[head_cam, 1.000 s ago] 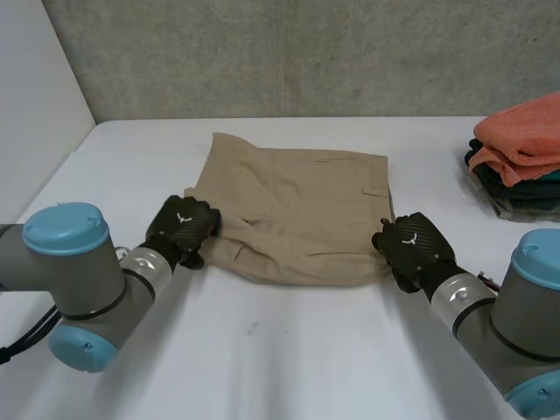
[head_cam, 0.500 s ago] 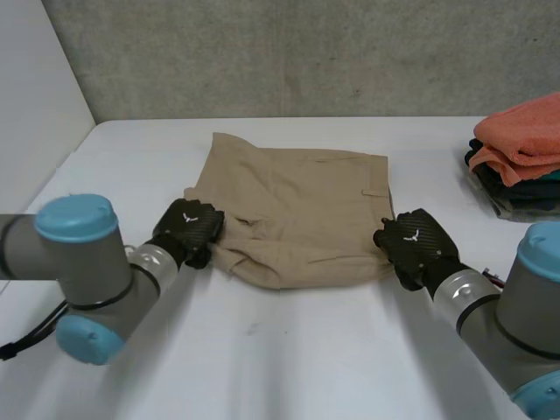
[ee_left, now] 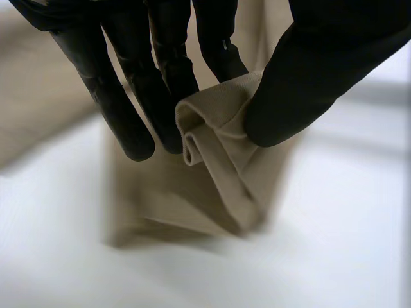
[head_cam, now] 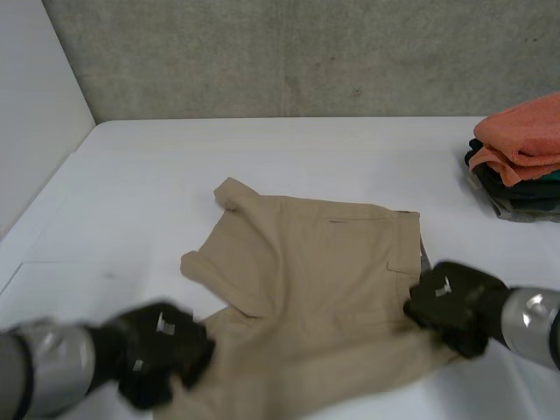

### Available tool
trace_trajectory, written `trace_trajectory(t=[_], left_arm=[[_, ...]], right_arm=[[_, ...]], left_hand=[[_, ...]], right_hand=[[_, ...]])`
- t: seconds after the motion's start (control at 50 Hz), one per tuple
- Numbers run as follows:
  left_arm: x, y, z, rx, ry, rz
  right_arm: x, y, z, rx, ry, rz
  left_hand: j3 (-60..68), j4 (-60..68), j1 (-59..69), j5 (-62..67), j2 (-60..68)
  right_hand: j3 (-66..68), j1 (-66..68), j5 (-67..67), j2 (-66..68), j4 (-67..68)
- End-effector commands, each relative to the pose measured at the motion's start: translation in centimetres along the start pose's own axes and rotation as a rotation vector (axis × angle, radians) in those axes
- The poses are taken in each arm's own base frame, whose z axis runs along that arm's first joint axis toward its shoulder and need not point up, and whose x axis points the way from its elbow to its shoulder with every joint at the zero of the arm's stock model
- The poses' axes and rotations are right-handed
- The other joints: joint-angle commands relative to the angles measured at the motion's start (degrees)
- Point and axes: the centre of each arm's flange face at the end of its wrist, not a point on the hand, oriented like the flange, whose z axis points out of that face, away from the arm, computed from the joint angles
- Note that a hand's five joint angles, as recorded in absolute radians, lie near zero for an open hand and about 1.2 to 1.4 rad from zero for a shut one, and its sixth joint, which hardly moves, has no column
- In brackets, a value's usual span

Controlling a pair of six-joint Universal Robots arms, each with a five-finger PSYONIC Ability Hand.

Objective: Fold the laundry.

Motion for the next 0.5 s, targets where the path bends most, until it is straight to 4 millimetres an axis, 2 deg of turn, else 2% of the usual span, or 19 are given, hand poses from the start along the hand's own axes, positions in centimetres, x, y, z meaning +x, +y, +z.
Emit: trace_trajectory(t=[0.02, 0.04, 0.08, 0.1, 0.12, 0.26, 0.28, 0.36, 0.44, 0.46, 0.48, 0.5], left_arm=[[-7.5, -4.7, 7.1, 0.296, -0.320, 0.116], [-8.3, -5.3, 7.8, 0.333, -0.353, 0.119], [-9.8, -6.3, 9.2, 0.397, -0.413, 0.131], [-11.3, -7.0, 10.7, 0.453, -0.468, 0.140], [-11.9, -7.5, 11.4, 0.482, -0.488, 0.146], [-14.5, -8.5, 17.4, 0.563, -0.539, 0.176], [-14.7, -8.6, 17.9, 0.569, -0.543, 0.181], [-15.8, -8.9, 20.2, 0.610, -0.578, 0.198], [-16.6, -9.4, 20.9, 0.636, -0.629, 0.184], [-16.8, -9.6, 20.7, 0.640, -0.641, 0.176], [-16.9, -9.7, 20.6, 0.645, -0.646, 0.163], [-16.9, -10.1, 20.2, 0.658, -0.652, 0.137]], right_arm=[[4.2, -1.7, 5.2, 0.104, 0.276, 0.174], [5.0, -1.9, 6.4, 0.118, 0.351, 0.184], [5.7, -2.2, 7.5, 0.136, 0.418, 0.180], [6.0, -2.2, 8.1, 0.145, 0.449, 0.175], [6.5, -2.6, 9.1, 0.172, 0.500, 0.165], [7.9, -3.5, 13.7, 0.286, 0.629, 0.121], [8.2, -3.4, 15.0, 0.295, 0.660, 0.110], [9.2, -3.3, 17.4, 0.297, 0.747, 0.092], [10.2, -3.7, 18.7, 0.319, 0.845, 0.094], [10.4, -3.8, 18.8, 0.328, 0.868, 0.101], [10.6, -3.8, 18.9, 0.336, 0.889, 0.106], [10.8, -4.1, 18.9, 0.356, 0.919, 0.116]], left_hand=[[12.12, 11.29, 14.56, 13.05, 11.79], [12.12, 11.29, 14.56, 13.05, 11.79], [12.12, 11.29, 14.56, 13.05, 11.79], [12.12, 11.29, 14.56, 13.05, 11.79], [12.12, 11.29, 14.56, 13.05, 11.79], [12.12, 11.29, 14.56, 13.05, 11.79], [12.12, 11.29, 14.56, 13.05, 11.79], [12.12, 11.29, 14.56, 13.05, 11.79], [12.12, 11.29, 14.56, 13.05, 11.79], [3.81, 2.98, 6.25, 4.74, 3.48], [-13.76, -14.59, -11.32, -12.82, -14.09], [-57.73, -58.56, -55.29, -56.80, -58.06]], right_hand=[[11.98, 18.42, 11.80, 12.72, 11.49], [11.98, 18.42, 11.80, 12.72, 11.49], [11.98, 18.42, 11.80, 12.72, 11.49], [11.98, 18.42, 11.80, 12.72, 11.49], [11.98, 18.42, 11.80, 12.72, 11.49], [11.98, 18.42, 11.80, 12.72, 11.49], [11.98, 18.42, 11.80, 12.72, 11.49], [11.98, 18.42, 11.80, 12.72, 11.49], [11.98, 18.42, 11.80, 12.72, 11.49], [-5.52, 0.91, -5.71, -4.79, -6.01], [-31.18, -24.74, -31.36, -30.44, -31.67], [-58.02, -51.58, -58.20, -57.28, -58.51]])
